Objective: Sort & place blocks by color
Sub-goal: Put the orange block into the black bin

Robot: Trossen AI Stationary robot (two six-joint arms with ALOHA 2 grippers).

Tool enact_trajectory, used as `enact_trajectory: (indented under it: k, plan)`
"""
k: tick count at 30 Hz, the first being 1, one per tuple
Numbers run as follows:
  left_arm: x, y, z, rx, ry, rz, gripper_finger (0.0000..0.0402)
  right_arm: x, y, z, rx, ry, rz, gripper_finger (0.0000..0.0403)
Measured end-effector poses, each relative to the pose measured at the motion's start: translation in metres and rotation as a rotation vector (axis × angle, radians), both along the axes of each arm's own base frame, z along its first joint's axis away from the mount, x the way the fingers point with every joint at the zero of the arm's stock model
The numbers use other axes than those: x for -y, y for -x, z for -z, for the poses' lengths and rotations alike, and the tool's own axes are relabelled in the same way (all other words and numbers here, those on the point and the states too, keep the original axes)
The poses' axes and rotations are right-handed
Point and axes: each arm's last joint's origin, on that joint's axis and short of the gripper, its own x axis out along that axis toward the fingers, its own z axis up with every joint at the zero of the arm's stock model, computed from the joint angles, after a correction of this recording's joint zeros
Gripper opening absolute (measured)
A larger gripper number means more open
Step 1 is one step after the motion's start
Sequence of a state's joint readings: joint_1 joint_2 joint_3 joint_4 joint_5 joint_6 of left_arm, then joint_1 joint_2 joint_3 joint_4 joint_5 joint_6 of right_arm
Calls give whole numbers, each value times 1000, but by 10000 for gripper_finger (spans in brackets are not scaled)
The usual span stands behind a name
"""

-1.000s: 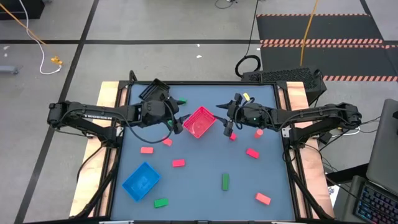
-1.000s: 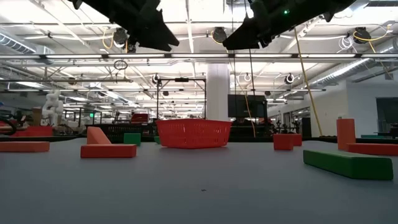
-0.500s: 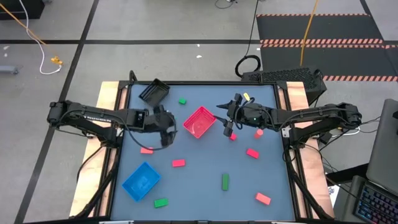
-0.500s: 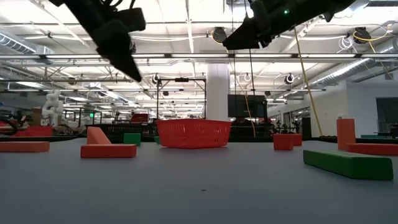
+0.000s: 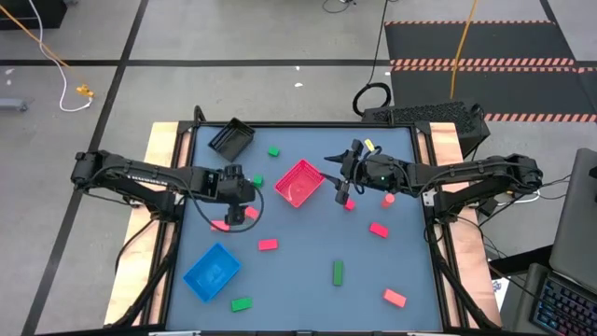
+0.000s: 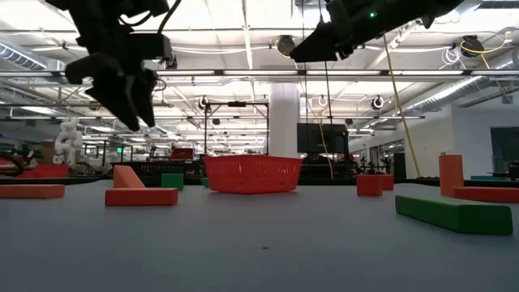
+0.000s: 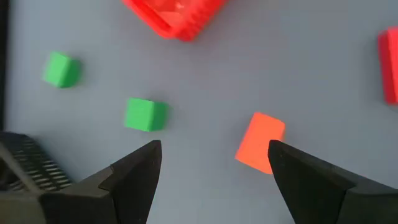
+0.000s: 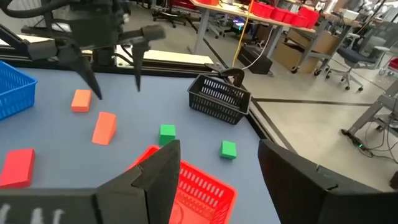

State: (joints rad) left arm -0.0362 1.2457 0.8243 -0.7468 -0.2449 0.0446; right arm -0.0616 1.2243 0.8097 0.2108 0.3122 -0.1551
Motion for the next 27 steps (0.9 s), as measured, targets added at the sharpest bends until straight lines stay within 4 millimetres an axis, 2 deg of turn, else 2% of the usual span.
enact_trajectory:
  k: [9,14,22,27]
  plan:
    - [-4,5,23,-6,135,16,294,9,1,0,6,-10,37,210]
    - [-6,-3,35,-40,171,14,294,11,1,0,10,-17,44,210]
    - [-6,-15,72,-212,169,61,294,11,1,-1,11,-3,41,210]
    - [-6,-20,79,-222,163,86,294,13,1,-1,7,4,47,210]
